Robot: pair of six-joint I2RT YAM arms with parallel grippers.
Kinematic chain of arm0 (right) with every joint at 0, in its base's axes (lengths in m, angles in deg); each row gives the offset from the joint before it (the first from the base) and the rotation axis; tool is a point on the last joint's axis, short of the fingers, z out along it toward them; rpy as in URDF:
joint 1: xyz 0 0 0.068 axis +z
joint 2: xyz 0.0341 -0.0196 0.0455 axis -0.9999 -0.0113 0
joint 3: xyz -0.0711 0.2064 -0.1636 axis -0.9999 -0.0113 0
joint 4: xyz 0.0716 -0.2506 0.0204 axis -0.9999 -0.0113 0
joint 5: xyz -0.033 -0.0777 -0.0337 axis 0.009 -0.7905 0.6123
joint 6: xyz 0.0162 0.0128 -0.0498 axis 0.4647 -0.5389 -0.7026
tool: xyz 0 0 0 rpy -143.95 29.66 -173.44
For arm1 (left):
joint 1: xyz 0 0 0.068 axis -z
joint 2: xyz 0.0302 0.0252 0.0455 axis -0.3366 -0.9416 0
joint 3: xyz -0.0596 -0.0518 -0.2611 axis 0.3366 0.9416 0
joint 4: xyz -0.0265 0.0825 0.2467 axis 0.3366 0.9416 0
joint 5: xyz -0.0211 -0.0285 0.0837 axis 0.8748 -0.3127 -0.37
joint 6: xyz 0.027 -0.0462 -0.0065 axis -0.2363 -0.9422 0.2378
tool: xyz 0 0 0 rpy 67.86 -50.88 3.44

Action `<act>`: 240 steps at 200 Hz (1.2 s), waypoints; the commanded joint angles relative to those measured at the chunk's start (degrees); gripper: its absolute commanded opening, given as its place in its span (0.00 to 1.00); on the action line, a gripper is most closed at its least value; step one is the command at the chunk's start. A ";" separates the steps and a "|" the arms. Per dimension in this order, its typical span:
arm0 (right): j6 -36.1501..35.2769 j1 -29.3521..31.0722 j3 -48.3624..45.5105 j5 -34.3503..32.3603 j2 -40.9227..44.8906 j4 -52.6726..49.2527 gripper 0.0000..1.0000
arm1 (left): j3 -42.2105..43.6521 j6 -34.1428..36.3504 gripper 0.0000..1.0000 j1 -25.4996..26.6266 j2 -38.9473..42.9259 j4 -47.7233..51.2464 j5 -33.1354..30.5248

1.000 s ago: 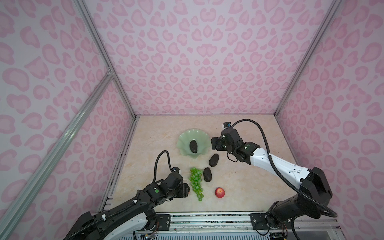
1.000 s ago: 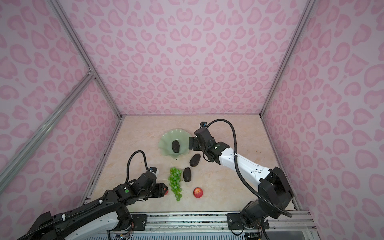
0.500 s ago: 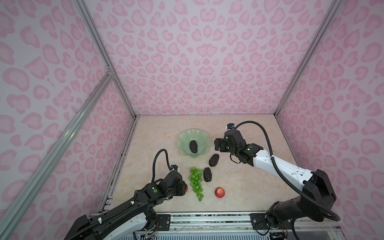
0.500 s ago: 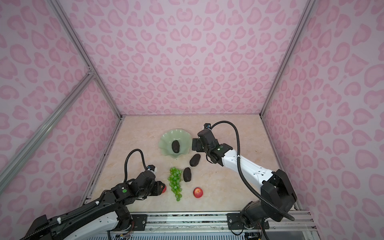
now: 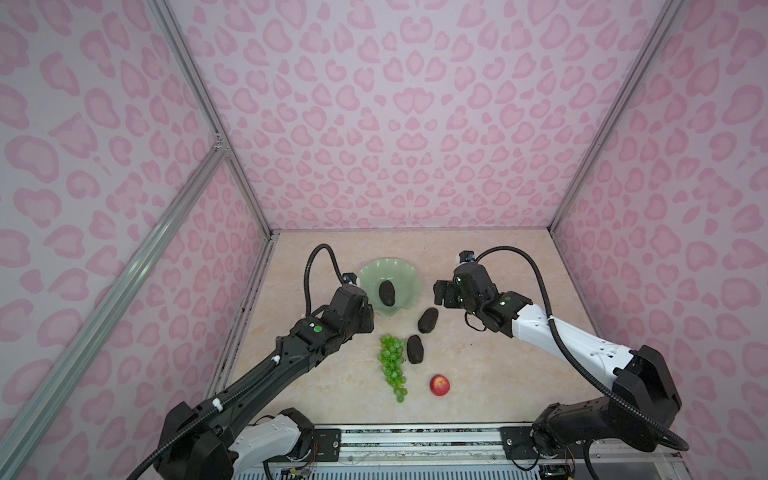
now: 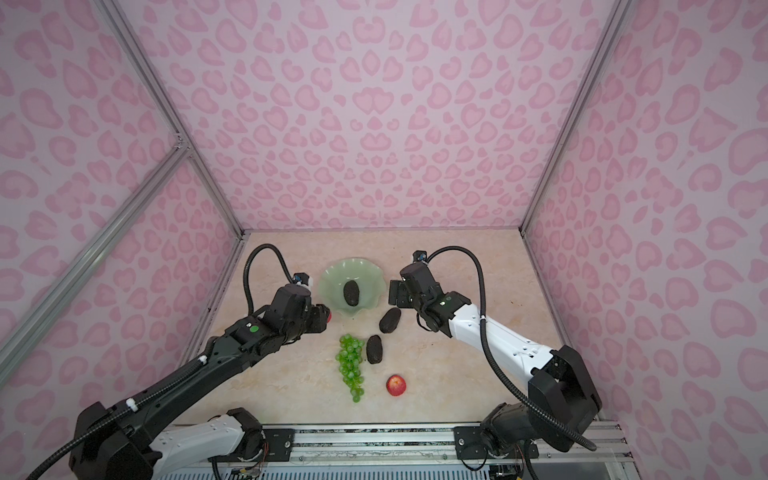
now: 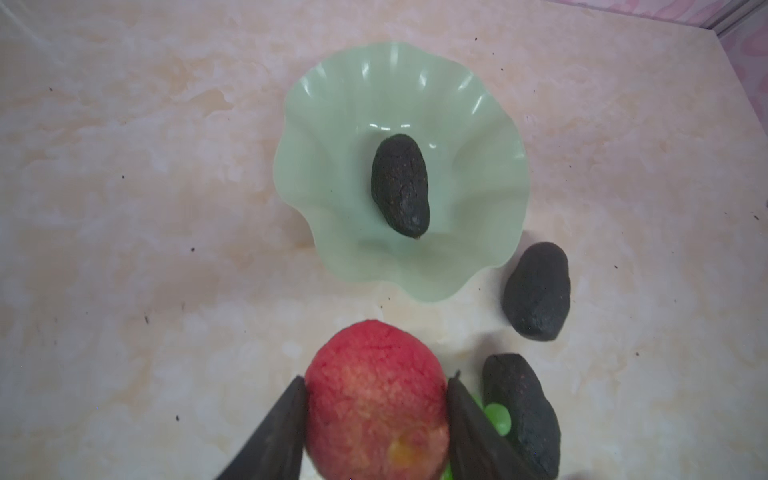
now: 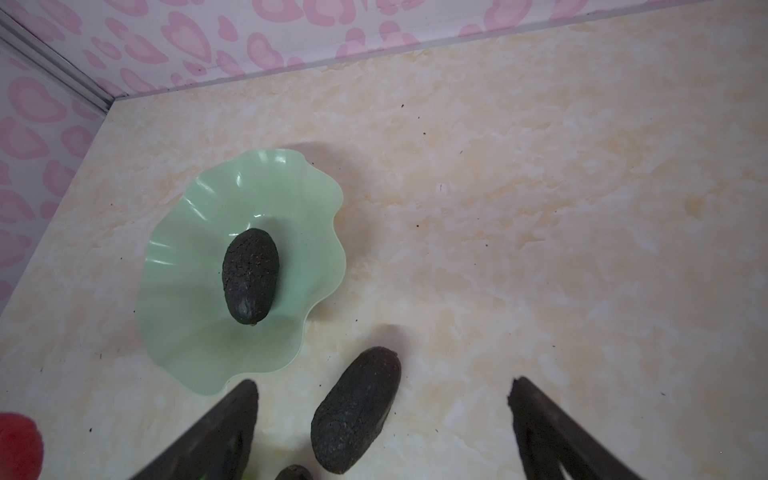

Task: Place and organize the fake fruits in the fruit bowl
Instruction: 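Carry the red apple with the left gripper and drop it in the bowl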

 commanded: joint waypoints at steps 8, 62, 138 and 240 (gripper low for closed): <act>0.33 0.02 -2.35 -2.15 1.94 -0.68 0.94 | -6.34 6.44 0.54 -2.14 -8.85 -4.51 -1.28; 1.11 -0.83 -5.24 -3.75 4.04 -0.82 0.94 | -13.11 6.51 0.54 -6.54 -23.72 -7.87 0.12; 0.57 -1.79 -5.40 -3.93 3.71 -2.03 0.94 | -18.82 4.65 0.70 -6.99 -33.33 -6.05 1.00; 10.70 18.00 -9.52 0.44 2.29 -13.43 0.91 | -8.12 7.00 0.79 -7.08 -1.23 -11.62 -4.26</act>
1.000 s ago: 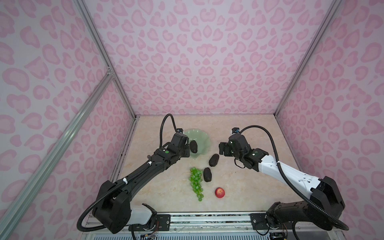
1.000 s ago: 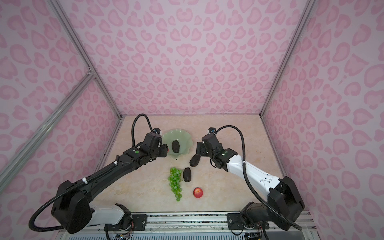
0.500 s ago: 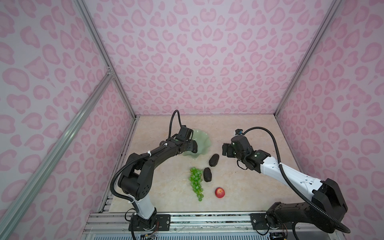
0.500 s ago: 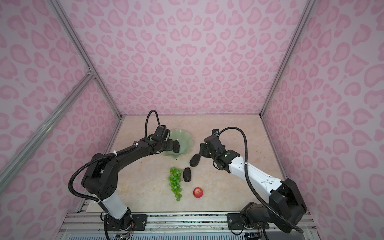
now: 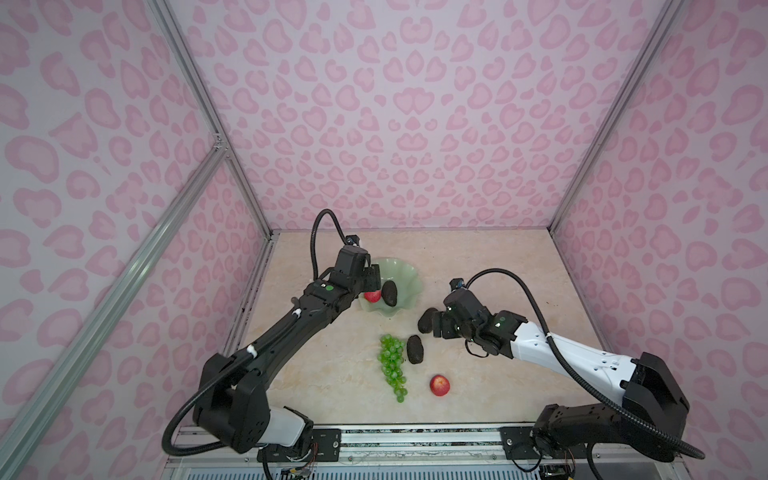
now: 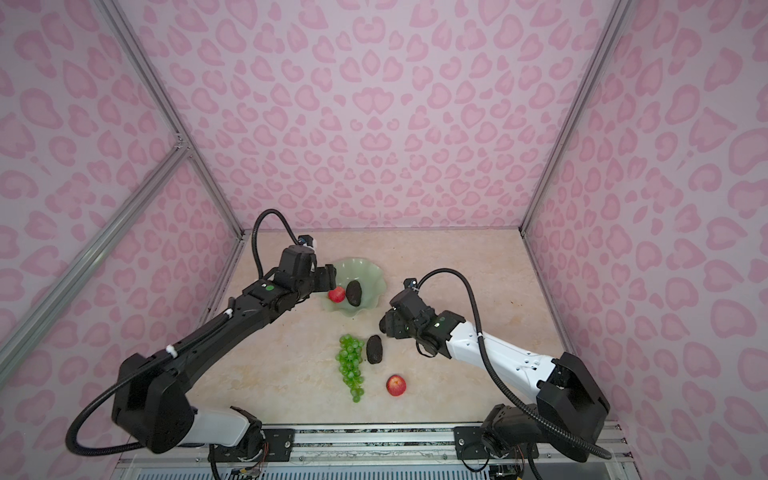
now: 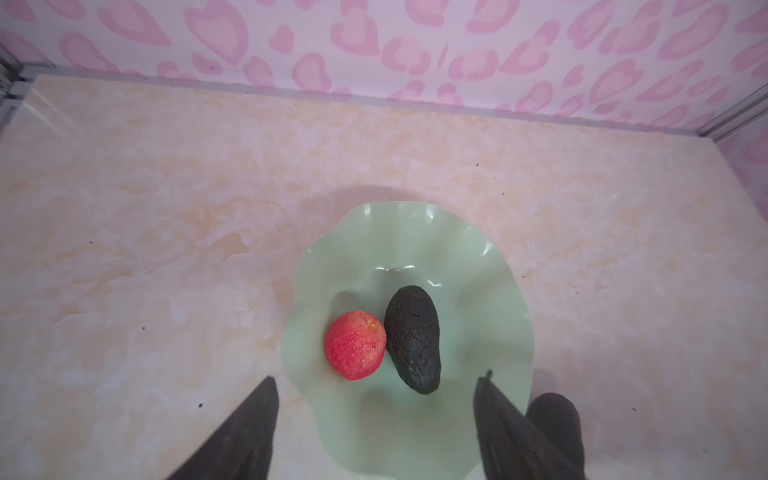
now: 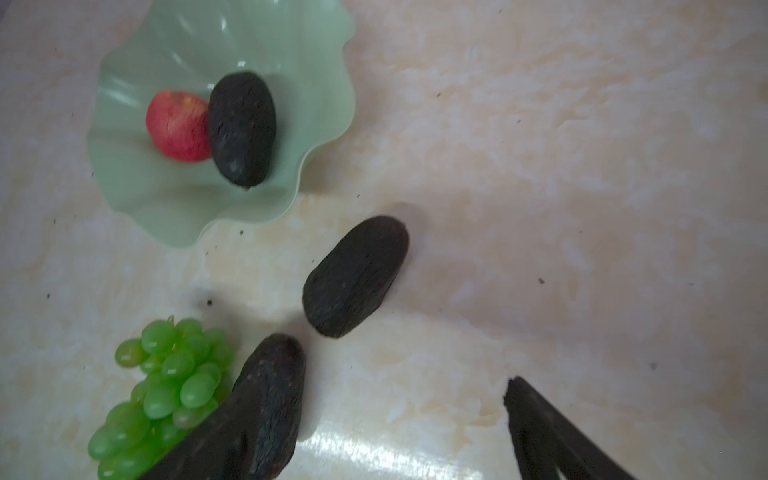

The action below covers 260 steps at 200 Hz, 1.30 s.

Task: Place and organize the fake fruits in the fruit bowl
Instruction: 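Carry the red apple with the left gripper and drop it in the bowl, then grasp the other red apple with the right gripper and place it in the bowl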

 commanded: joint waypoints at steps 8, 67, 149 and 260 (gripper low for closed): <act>8.91 8.79 -2.90 1.11 -0.45 -5.39 0.91 | 6.05 1.13 0.80 -0.13 11.24 -3.79 -4.93; 22.45 19.84 -8.84 -0.45 0.78 -7.21 0.89 | 23.22 -6.13 0.95 -0.22 36.30 -4.06 -10.17; 23.88 20.47 -9.39 -0.15 -4.85 -2.12 0.58 | 29.17 -9.09 0.99 -0.22 43.76 0.67 -10.36; 0.65 7.31 20.81 -9.58 -17.62 2.39 0.37 | 31.28 -9.51 0.99 -0.22 47.34 2.47 -8.66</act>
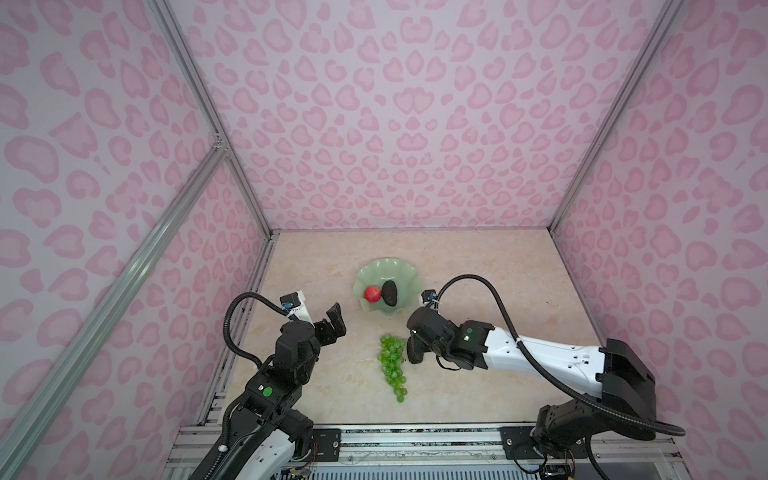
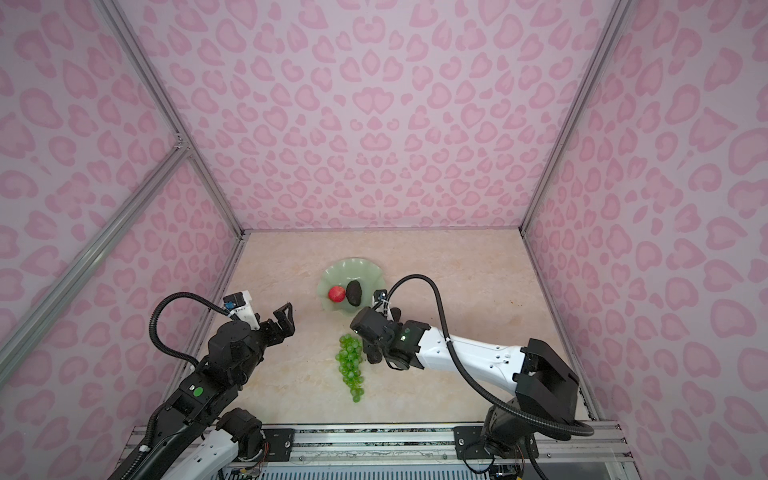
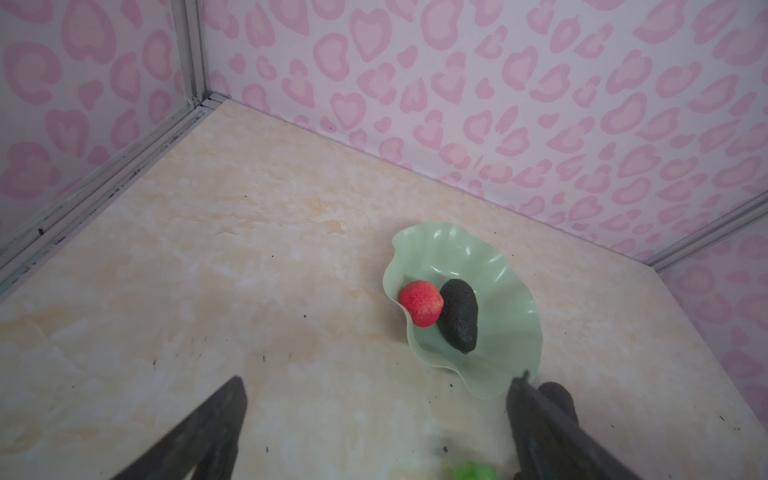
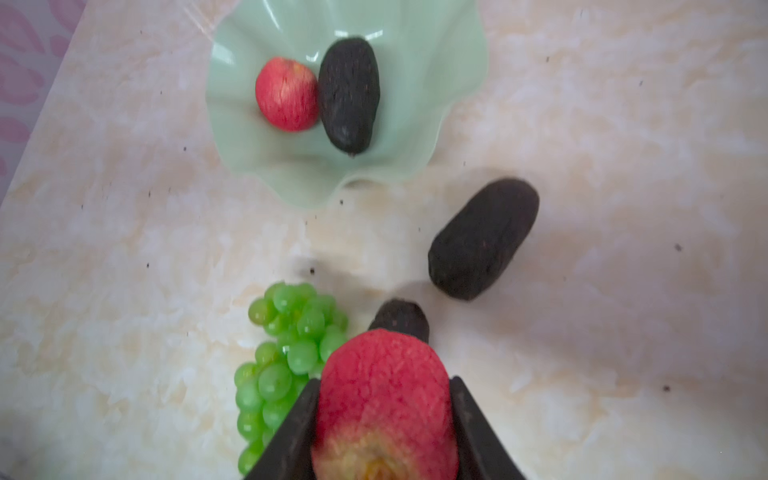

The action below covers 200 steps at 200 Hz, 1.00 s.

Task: Place and organize the fake fruits in the fruit bowl
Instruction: 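Grasp the other red apple with the right gripper and place it in the bowl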

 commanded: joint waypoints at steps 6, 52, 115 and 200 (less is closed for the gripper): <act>-9.41 -4.05 9.71 -1.22 -8.45 2.03 0.37 | 0.59 -0.89 0.98 -0.06 1.65 0.61 1.20; -13.93 -11.19 20.57 0.34 -22.56 3.20 0.35 | 0.58 -0.72 0.98 -0.06 2.61 2.59 2.97; -16.57 -14.71 26.44 3.94 -31.30 5.25 0.45 | 2.54 -3.95 0.97 -0.06 1.67 2.26 8.73; -14.51 -14.71 27.48 3.73 -31.03 4.55 0.64 | 3.88 -4.77 0.88 1.17 -1.70 0.57 20.73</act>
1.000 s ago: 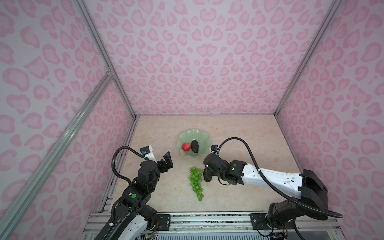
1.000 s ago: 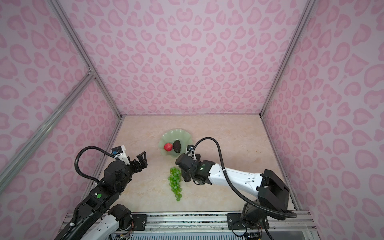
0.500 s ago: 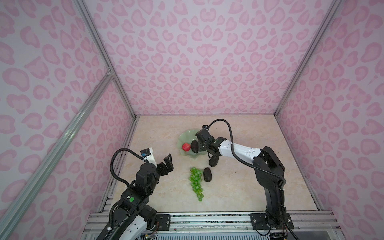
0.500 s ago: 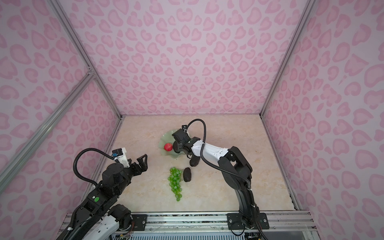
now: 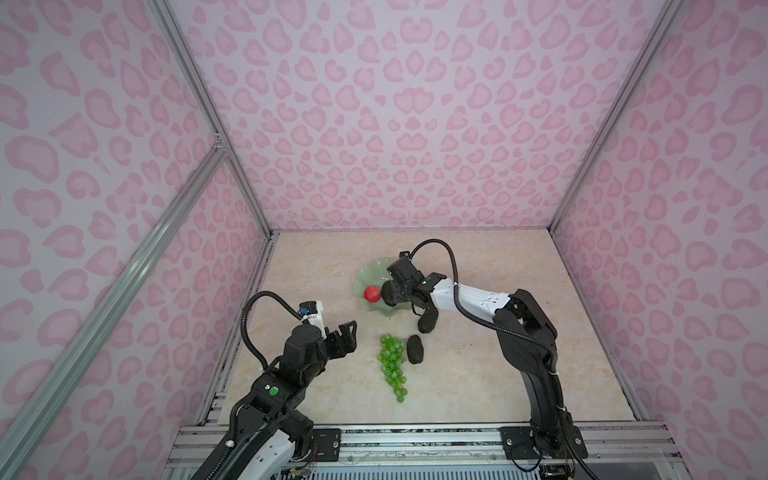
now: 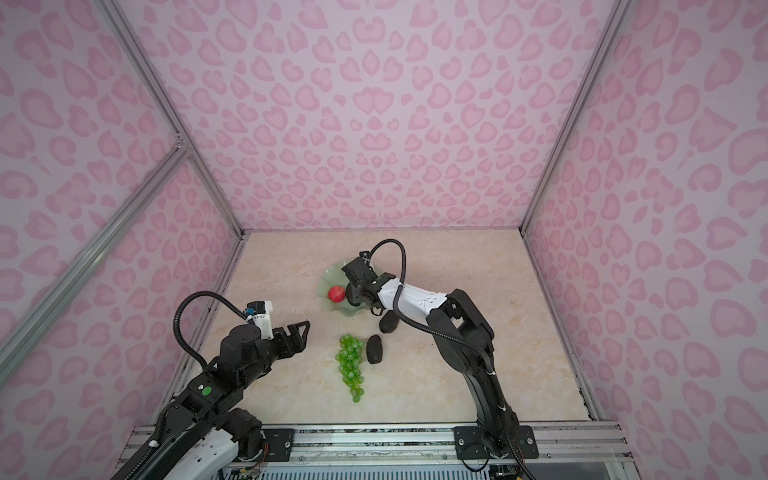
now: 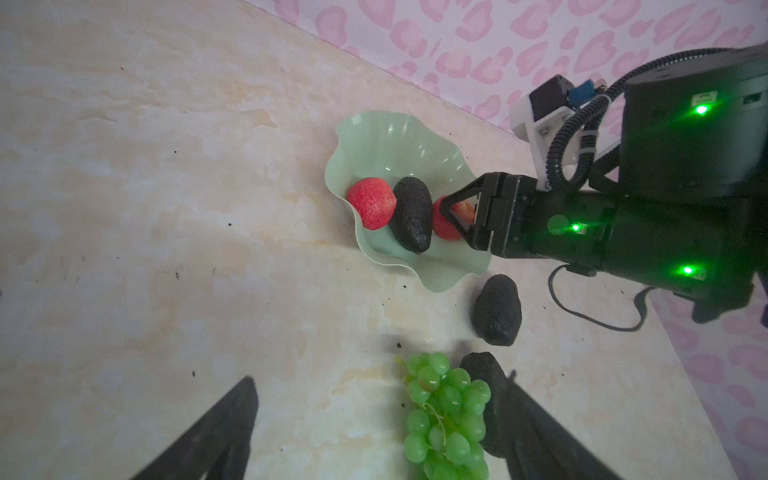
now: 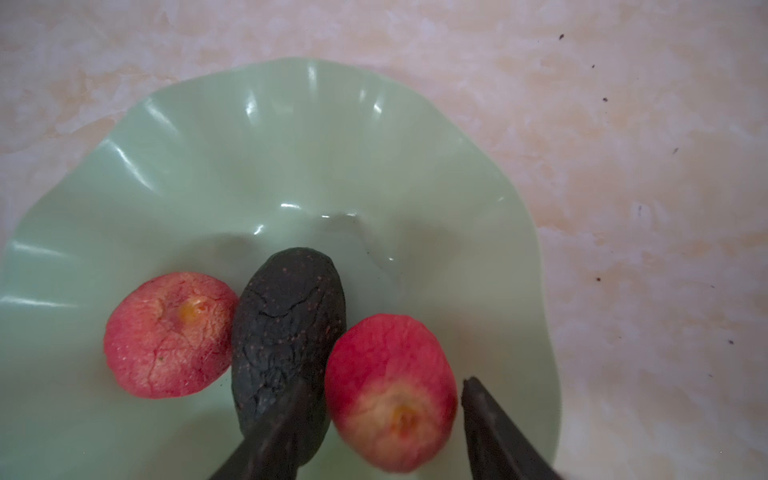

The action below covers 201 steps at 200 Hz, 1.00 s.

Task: Place and organize the fake fruits in the fruit bowl
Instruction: 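Grasp the other red apple with the right gripper and place it in the bowl, then grasp an avocado beside the grapes with the left gripper while the right arm withdraws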

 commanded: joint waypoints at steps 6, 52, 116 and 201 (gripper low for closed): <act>-0.09 -0.08 0.05 -0.62 1.64 0.86 0.65 | -0.26 -0.75 0.87 1.47 -0.97 -2.23 4.16; -1.30 -3.03 -11.07 -0.39 15.75 6.09 0.77 | -3.77 -0.77 0.84 12.08 -8.95 -4.39 0.55; 3.58 -13.62 -42.53 1.32 47.33 14.13 0.91 | -13.58 0.70 0.67 22.32 -29.57 -4.38 2.23; 6.48 -22.10 -56.09 1.24 64.25 12.16 0.95 | -22.84 2.77 0.63 27.38 -49.06 -2.12 7.61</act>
